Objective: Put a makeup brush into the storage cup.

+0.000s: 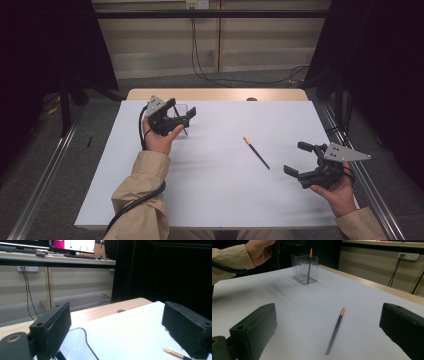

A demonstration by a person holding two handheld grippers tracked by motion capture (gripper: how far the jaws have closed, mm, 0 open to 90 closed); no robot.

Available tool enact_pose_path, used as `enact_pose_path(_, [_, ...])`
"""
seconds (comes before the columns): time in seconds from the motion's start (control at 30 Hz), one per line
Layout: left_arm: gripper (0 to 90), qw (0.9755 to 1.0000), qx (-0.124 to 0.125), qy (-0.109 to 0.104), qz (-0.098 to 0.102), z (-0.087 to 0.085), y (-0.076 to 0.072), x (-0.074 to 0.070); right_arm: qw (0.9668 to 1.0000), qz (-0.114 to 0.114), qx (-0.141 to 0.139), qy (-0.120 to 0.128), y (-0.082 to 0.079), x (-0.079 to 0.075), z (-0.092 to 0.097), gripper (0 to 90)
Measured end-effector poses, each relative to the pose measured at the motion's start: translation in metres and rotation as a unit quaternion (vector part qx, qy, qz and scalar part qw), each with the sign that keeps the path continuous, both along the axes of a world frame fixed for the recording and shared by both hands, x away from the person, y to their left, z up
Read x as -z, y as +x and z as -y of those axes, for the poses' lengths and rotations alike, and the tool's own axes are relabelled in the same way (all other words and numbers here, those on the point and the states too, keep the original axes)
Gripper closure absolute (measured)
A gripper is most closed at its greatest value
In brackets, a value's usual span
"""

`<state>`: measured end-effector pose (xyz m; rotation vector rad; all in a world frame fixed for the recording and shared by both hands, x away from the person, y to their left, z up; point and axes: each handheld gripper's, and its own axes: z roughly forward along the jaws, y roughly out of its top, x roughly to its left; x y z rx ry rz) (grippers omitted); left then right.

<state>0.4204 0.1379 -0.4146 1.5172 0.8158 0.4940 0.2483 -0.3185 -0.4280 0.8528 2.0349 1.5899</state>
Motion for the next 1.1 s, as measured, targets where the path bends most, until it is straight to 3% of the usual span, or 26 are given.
enact_pose_path(0.27, [2.9, 0.9998, 0.020, 0.002, 0.004, -0.003, -0.006, -0.001, 1.0000, 0.001, -0.002, 0.001, 0.000, 0.000, 0.000, 0.7])
enact_pose_path(0.33, [1.9, 0.9997, 0.025, -0.006, 0.007, -0.004, -0.008, -0.001, 1.0000, 0.001, -0.001, 0.001, 0.000, 0.000, 0.000, 0.7])
enact_pose_path(0.53, [0.0, 0.9986, 0.050, 0.011, 0.014, -0.007, -0.014, -0.001, 1.0000, 0.001, -0.001, 0.000, 0.000, 0.000, 0.000, 0.7])
enact_pose_path(0.77, [0.0, 0.9974, 0.070, 0.000, 0.018, -0.009, -0.022, -0.001, 1.0000, 0.001, -0.001, 0.000, 0.000, 0.000, 0.000, 0.7])
enact_pose_path(1.1, [0.0, 0.9942, 0.102, 0.021, 0.027, -0.014, -0.034, -0.002, 1.0000, 0.001, 0.000, 0.000, 0.000, 0.000, -0.001, 0.7])
